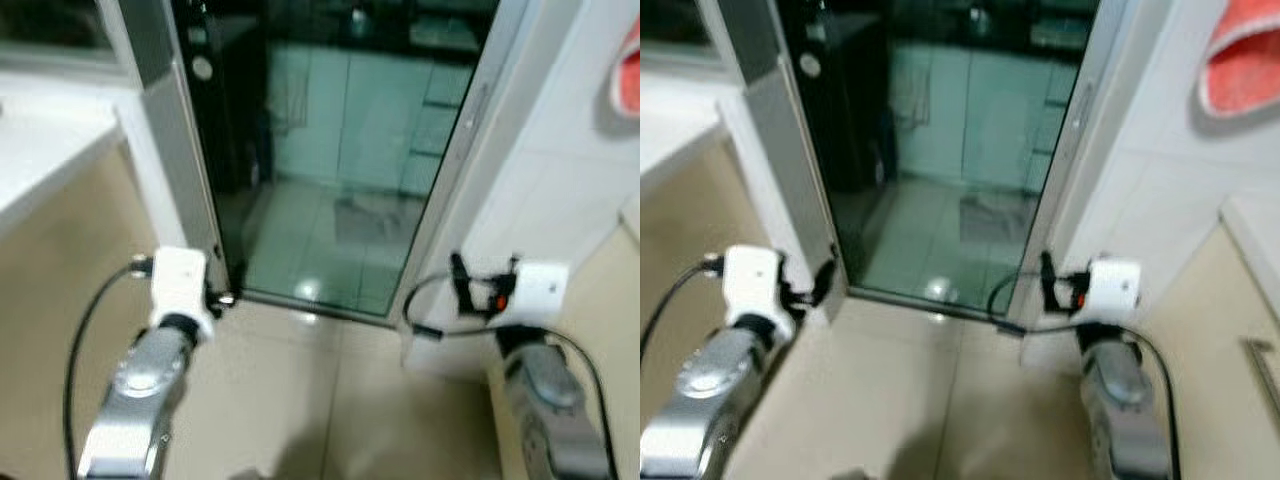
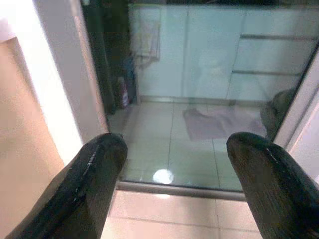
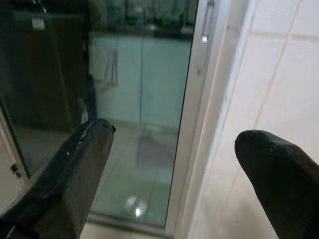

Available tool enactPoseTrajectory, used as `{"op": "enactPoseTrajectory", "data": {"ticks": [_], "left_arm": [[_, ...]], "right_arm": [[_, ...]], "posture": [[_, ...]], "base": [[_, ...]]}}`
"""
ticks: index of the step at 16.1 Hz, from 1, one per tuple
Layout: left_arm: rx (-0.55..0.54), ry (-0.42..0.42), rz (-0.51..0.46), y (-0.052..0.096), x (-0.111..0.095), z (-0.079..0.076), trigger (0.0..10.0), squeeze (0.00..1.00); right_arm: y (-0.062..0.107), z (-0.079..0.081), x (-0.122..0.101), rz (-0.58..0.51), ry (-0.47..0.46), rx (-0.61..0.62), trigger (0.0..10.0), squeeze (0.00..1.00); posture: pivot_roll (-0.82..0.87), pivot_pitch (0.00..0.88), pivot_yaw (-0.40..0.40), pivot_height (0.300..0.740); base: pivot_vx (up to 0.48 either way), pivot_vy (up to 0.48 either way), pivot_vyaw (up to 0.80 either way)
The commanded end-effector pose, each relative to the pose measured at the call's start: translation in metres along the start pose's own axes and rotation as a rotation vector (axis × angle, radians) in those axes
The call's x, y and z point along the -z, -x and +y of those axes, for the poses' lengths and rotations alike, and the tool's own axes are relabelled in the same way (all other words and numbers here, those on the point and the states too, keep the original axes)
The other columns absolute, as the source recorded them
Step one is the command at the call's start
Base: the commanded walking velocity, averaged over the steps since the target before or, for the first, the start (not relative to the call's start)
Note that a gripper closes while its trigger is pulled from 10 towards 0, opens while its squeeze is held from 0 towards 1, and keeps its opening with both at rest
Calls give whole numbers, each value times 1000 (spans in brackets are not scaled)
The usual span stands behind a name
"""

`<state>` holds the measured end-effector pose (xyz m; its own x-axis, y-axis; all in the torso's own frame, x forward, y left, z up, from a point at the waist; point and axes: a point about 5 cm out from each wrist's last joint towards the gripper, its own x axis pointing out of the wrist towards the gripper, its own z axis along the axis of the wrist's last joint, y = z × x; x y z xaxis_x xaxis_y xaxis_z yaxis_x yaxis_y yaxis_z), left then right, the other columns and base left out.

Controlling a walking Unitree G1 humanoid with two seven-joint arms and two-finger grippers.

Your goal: Restocking fridge

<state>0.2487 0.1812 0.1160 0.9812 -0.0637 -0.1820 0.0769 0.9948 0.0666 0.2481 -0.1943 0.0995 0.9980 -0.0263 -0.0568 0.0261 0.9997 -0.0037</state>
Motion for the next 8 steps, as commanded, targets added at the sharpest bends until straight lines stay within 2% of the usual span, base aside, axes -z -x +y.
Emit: {"op": "enactPoseTrajectory", "data": {"ticks": [1, 8], "left_arm": [[-4, 2, -2, -2, -3, 0, 10000, 0], [-4, 2, -2, -2, -3, 0, 10000, 0]], "right_arm": [[0, -3, 0, 5, -3, 5, 10000, 0], [0, -3, 0, 5, -3, 5, 10000, 0]], "posture": [[-99, 0, 5, 740], [-99, 0, 5, 740]], "base": [[0, 0, 0], [0, 0, 0]]}}
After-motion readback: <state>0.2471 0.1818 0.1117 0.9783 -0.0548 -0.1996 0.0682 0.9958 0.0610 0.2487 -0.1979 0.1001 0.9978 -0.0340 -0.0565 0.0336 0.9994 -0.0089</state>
